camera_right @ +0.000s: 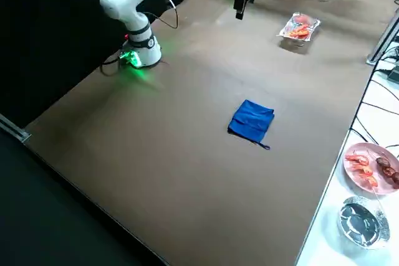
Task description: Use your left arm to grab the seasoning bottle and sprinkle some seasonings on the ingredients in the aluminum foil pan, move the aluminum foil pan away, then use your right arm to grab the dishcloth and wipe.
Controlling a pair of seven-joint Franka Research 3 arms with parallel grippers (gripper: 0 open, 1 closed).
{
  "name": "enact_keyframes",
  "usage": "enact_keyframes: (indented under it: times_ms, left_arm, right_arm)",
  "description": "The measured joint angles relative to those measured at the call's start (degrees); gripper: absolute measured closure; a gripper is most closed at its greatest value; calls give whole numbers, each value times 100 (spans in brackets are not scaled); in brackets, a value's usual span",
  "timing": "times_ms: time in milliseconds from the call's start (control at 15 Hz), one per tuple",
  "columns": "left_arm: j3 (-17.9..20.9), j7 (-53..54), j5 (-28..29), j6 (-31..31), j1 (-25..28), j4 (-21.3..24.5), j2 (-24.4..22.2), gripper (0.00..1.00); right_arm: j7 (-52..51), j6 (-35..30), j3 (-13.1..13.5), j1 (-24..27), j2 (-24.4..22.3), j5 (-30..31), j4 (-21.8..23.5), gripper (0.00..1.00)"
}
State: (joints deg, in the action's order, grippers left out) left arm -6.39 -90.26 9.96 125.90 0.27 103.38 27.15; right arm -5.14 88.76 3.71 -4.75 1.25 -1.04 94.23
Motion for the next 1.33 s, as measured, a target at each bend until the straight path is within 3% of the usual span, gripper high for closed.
enact_keyframes:
  times_ms: [267,467,600,867,1333]
  left_arm:
    - [-2,-2,0,-3,-6,6,0,21]
    - [-6,-3,0,-4,-8,11,0,35]
    - [-9,-3,0,-4,-8,11,0,39]
    - [-14,-4,0,-4,-4,10,0,75]
    - [-27,-10,0,-3,-3,6,-9,78]
  right_arm:
    - [0,0,0,0,0,0,0,0]
    - [0,-1,0,0,0,0,0,0]
    - [0,-2,0,0,0,0,0,0]
    - [0,-6,0,0,0,0,0,0]
    - [0,-8,0,0,0,0,0,0]
